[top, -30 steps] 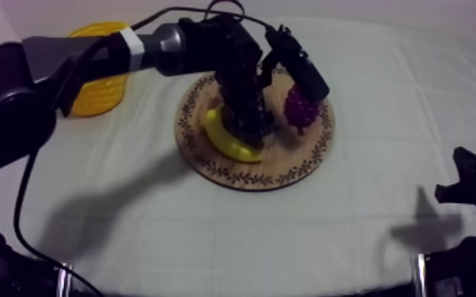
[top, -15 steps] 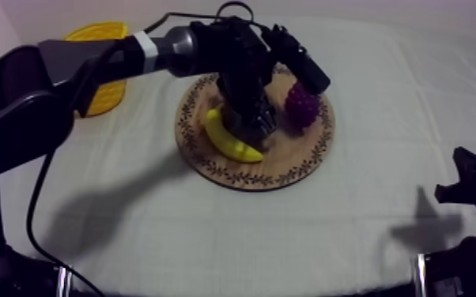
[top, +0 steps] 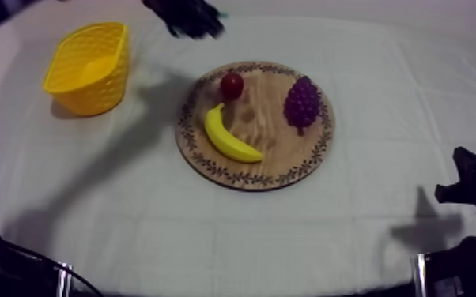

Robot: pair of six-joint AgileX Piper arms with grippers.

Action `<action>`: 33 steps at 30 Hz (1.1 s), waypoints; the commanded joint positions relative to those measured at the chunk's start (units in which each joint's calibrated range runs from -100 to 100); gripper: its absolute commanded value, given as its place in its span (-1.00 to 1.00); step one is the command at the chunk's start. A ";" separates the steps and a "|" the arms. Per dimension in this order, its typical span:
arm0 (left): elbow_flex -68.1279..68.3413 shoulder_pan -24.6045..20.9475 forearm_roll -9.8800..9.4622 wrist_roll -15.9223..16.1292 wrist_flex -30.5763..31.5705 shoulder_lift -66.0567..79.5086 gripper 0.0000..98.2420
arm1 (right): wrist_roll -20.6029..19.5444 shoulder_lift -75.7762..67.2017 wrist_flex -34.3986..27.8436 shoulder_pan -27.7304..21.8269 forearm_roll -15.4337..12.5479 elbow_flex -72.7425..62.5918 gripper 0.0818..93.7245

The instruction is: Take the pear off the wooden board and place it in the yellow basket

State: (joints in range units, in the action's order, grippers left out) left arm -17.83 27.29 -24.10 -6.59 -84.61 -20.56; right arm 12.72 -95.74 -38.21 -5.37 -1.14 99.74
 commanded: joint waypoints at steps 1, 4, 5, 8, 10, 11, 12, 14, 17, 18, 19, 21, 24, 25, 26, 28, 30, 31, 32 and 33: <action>0.58 -3.87 -0.29 0.71 0.05 5.80 0.21 | 0.00 -0.02 -0.02 0.01 0.00 0.04 -0.99; 2.39 -7.41 -0.66 1.43 0.94 7.76 0.21 | 0.00 -0.02 -0.02 0.01 0.00 0.04 -0.99; 3.24 -8.52 -0.72 1.60 1.56 8.12 0.20 | 0.00 -0.02 -0.02 0.01 0.00 0.04 -0.99; 6.01 -11.69 -0.83 1.83 3.98 8.60 0.19 | 0.00 -0.02 -0.02 0.01 0.00 0.04 -0.99; 7.81 -13.71 -0.80 1.87 5.48 8.28 0.18 | 0.00 -0.02 -0.02 0.01 0.00 0.04 -0.99; 8.74 -14.69 -0.74 1.84 6.24 7.94 0.18 | 0.00 -0.02 -0.02 0.01 0.00 0.04 -0.99; 9.69 -15.61 -0.68 1.76 7.03 7.53 0.17 | 0.00 -0.02 -0.02 0.01 0.00 0.04 -0.99; 11.57 -17.34 -0.52 1.58 8.70 6.40 0.17 | 0.00 -0.02 -0.02 0.01 0.00 0.04 -0.99; 13.89 -19.61 -0.08 1.25 11.54 4.32 0.16 | 0.00 -0.02 -0.02 0.01 0.00 0.04 -0.99; 14.57 -20.25 0.12 1.13 12.54 3.54 0.16 | 0.00 -0.02 -0.02 0.01 0.00 0.04 -0.99; 15.18 -20.83 0.36 1.02 13.59 2.76 0.16 | 0.00 -0.02 -0.02 0.01 0.00 0.04 -0.99; 16.46 -21.77 0.83 0.74 15.73 1.26 0.15 | 0.00 -0.02 -0.02 0.01 0.00 0.04 -0.99; 18.77 -22.83 1.68 0.24 19.60 -0.99 0.15 | 0.00 -0.02 -0.02 0.01 0.00 0.04 -0.99; 19.56 -23.09 2.01 0.09 21.02 -1.75 0.15 | 0.00 -0.02 -0.02 0.01 0.00 0.04 -0.99; 20.31 -23.30 2.33 -0.06 22.41 -2.52 0.15 | 0.00 -0.02 -0.02 0.01 0.00 0.04 -0.99; 21.41 -23.58 2.94 -0.33 24.82 -4.06 0.15 | 0.00 -0.02 -0.02 0.01 0.00 0.04 -0.99; 22.03 -23.76 3.53 -0.56 26.71 -5.53 0.15 | 0.00 -0.02 -0.02 0.01 0.00 0.04 -0.99; 22.15 -23.79 3.76 -0.69 27.39 -6.25 0.16 | 0.00 -0.02 -0.02 0.01 0.00 0.04 -0.99; 22.12 -23.81 3.99 -0.80 27.91 -6.93 0.16 | 0.00 -0.02 -0.02 0.01 0.00 0.04 -0.99; 22.01 -23.82 4.26 -0.88 28.32 -7.57 0.17 | 0.00 -0.02 -0.02 0.01 0.00 0.04 -0.99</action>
State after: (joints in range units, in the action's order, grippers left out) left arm 4.29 3.50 -20.08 -7.45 -56.62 -27.33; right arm 12.72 -95.74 -38.21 -5.37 -1.14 99.74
